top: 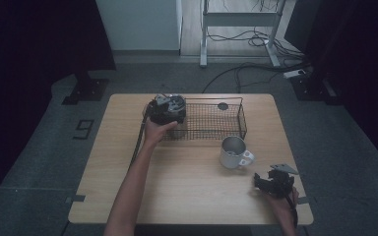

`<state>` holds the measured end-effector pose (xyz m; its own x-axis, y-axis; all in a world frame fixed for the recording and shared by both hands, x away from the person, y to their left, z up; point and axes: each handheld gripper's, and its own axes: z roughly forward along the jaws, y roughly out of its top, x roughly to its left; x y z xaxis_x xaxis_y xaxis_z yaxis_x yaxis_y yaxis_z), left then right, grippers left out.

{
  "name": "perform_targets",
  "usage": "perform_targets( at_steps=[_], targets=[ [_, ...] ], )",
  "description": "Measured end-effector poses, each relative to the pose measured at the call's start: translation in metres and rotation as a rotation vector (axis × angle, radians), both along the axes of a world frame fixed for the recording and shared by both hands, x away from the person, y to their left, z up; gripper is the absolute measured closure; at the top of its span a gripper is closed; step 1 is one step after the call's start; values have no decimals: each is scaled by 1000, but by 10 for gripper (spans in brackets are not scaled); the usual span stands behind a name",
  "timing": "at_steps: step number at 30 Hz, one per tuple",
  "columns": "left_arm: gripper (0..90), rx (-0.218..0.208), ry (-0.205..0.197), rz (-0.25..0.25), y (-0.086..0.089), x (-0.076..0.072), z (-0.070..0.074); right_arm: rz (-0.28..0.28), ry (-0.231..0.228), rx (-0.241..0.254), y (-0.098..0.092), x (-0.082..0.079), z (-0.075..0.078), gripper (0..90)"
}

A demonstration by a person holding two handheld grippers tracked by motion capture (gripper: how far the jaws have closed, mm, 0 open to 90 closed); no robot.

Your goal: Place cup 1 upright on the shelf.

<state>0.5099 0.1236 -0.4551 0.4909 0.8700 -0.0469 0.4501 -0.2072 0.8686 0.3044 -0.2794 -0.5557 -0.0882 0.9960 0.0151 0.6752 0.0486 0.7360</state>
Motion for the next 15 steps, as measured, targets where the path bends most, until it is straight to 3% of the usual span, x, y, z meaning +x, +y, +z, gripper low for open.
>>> perform_targets(
  at_steps=[15],
  targets=[
    [0,-51,-46,1,21,-19,12,2,0,-1,0,0,0,119]
  ],
)
